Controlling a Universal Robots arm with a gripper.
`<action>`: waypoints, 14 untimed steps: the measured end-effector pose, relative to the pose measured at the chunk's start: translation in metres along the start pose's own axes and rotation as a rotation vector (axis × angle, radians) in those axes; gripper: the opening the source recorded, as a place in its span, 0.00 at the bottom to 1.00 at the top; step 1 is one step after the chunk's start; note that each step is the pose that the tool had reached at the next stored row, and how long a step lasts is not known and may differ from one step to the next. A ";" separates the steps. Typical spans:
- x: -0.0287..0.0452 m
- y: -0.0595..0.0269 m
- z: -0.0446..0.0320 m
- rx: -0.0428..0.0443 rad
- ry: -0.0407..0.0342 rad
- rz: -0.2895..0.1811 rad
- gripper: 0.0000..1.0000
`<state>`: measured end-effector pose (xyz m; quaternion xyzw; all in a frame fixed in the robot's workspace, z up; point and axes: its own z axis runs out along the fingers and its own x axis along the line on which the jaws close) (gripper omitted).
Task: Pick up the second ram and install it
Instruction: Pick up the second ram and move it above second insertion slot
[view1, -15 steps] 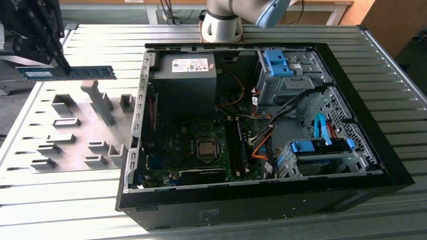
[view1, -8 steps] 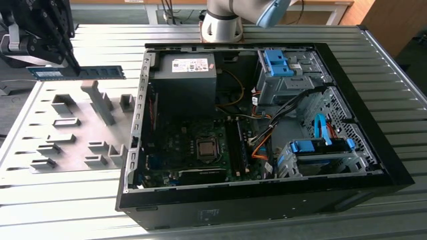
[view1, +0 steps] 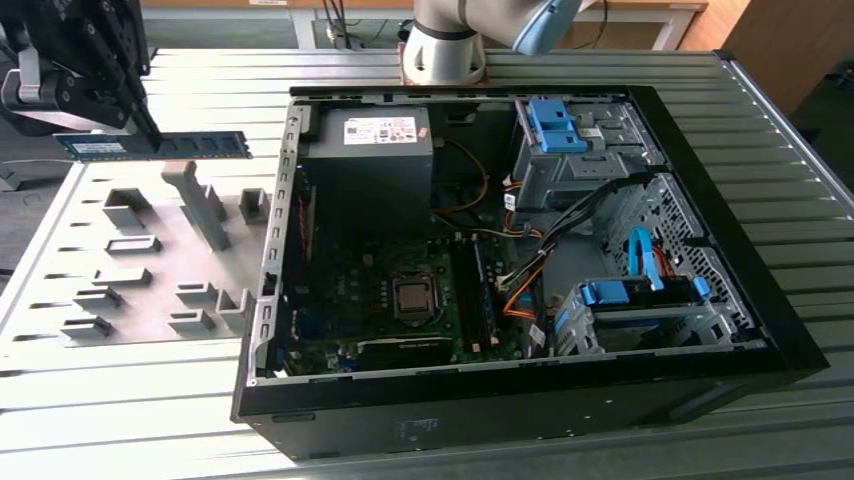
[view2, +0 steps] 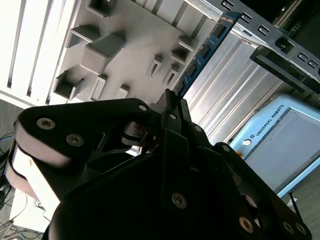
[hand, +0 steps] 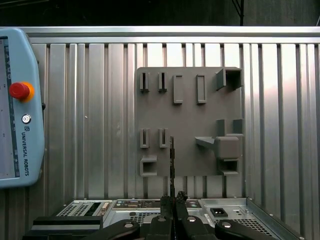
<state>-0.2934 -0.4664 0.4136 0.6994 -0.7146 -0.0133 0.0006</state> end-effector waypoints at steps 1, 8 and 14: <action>0.0000 0.0000 0.0000 0.0001 0.0000 0.000 0.14; 0.0000 -0.0024 -0.0001 -0.0001 0.0001 0.000 0.14; -0.0003 -0.0136 -0.0003 0.0000 0.0000 0.000 0.14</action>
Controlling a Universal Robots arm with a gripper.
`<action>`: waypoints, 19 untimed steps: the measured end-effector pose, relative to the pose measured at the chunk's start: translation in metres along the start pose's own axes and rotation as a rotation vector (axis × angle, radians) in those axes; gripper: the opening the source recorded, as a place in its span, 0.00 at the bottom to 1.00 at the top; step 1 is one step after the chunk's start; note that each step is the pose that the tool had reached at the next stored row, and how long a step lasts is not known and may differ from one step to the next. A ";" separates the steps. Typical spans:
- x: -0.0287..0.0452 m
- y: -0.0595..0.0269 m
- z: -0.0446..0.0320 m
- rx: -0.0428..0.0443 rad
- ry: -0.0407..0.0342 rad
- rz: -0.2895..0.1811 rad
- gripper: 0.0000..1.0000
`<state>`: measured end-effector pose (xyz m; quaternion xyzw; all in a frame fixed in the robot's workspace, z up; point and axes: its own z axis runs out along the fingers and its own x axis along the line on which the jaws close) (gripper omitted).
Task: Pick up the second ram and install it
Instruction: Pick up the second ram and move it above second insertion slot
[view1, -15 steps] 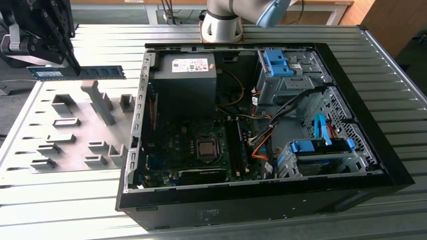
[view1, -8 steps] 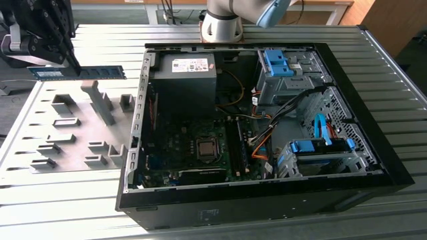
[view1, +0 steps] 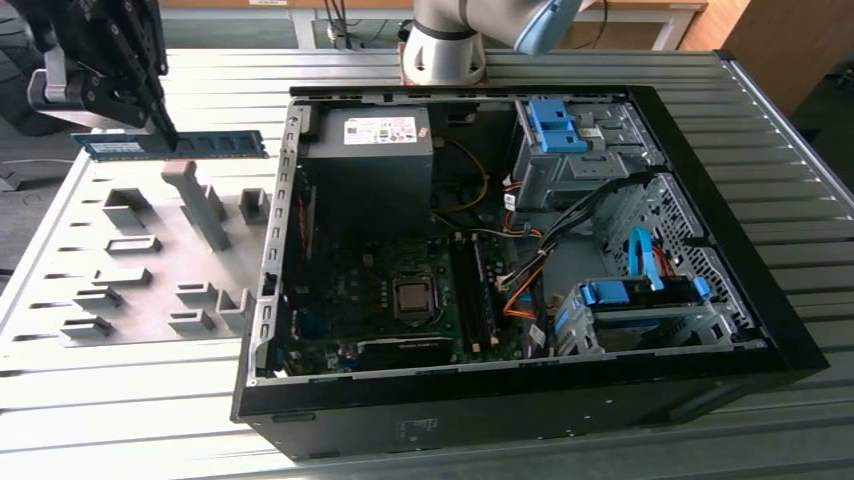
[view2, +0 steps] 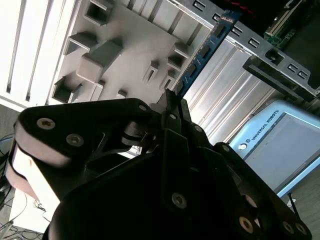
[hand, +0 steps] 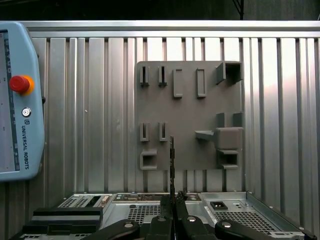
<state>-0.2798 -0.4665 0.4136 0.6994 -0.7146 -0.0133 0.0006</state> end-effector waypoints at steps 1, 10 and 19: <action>0.0000 -0.0023 0.0000 0.0000 0.0000 0.000 0.14; -0.0007 -0.0297 -0.0006 0.0000 -0.0001 0.000 0.14; -0.0013 -0.0577 -0.0011 0.0000 0.0000 0.000 0.14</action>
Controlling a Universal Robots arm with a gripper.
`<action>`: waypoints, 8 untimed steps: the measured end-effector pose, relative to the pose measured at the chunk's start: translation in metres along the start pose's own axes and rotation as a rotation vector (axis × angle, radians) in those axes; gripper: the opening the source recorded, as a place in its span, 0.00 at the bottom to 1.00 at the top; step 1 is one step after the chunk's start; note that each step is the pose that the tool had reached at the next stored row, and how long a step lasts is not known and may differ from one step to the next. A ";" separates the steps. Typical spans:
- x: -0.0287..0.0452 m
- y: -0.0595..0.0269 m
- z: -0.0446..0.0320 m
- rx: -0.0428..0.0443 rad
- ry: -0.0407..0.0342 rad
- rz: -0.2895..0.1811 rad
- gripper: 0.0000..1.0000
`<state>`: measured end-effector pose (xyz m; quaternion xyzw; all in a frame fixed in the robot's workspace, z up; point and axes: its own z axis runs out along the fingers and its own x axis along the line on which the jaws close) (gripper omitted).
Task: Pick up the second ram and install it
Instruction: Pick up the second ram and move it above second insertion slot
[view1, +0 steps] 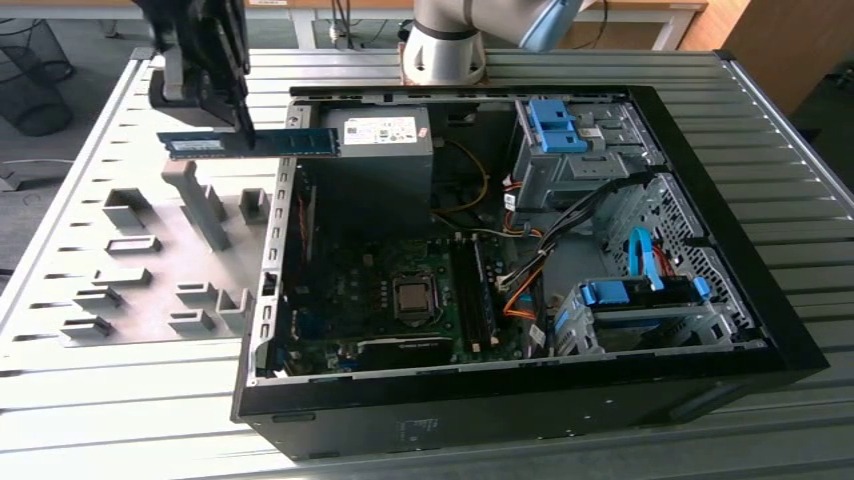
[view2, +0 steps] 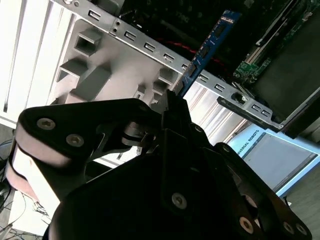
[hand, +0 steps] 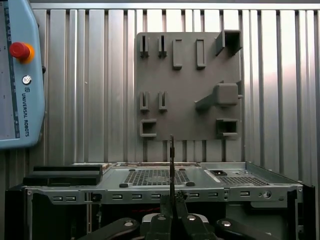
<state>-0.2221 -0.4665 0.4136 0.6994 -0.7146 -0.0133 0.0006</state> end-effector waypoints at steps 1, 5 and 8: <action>-0.0001 -0.0030 0.0000 0.0000 0.0000 0.000 0.14; -0.0003 -0.0139 -0.0003 0.0000 0.0000 0.000 0.14; -0.0005 -0.0221 -0.0004 0.0001 -0.0001 0.000 0.14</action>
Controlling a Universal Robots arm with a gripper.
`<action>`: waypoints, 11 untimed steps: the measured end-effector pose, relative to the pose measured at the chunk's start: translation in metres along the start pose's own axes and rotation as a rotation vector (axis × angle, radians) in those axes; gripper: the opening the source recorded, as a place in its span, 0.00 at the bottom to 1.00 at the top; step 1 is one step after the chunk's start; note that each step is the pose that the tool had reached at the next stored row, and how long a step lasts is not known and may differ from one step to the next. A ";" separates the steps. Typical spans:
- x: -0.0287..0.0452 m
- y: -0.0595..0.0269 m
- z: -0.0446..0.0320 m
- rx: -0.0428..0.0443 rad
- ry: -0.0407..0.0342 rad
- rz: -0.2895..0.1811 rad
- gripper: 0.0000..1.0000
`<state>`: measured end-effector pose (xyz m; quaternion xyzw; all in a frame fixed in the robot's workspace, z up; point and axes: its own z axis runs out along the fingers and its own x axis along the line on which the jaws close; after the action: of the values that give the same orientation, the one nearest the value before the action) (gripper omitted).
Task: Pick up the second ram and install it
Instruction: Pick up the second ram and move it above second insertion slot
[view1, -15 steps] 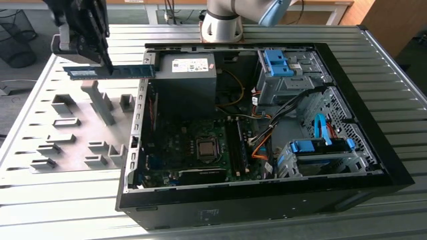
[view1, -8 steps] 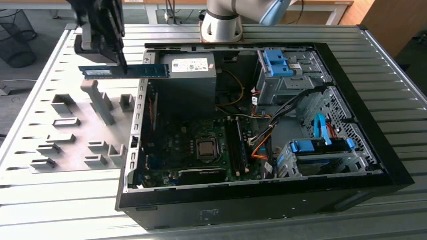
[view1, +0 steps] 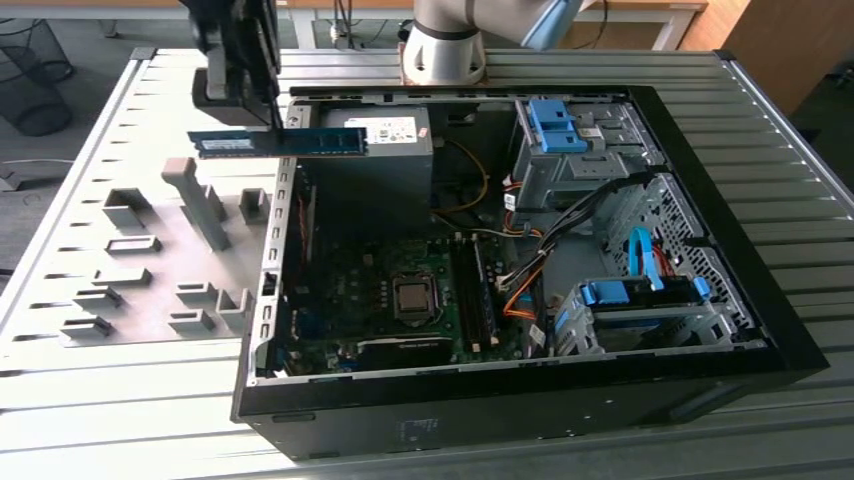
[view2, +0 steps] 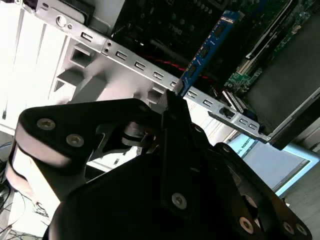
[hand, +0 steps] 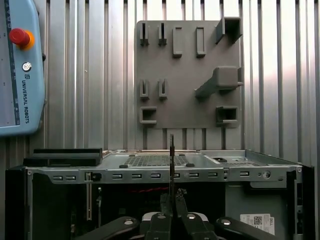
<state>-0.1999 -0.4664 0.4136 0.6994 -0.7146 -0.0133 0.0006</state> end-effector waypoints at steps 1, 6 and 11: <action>-0.0001 -0.0028 -0.0001 0.0000 0.0000 0.000 0.14; -0.0003 -0.0169 -0.0004 0.0000 0.0001 0.000 0.14; -0.0006 -0.0299 -0.0006 0.0000 0.0001 0.000 0.14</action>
<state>-0.1700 -0.4665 0.4136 0.6994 -0.7146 -0.0133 0.0006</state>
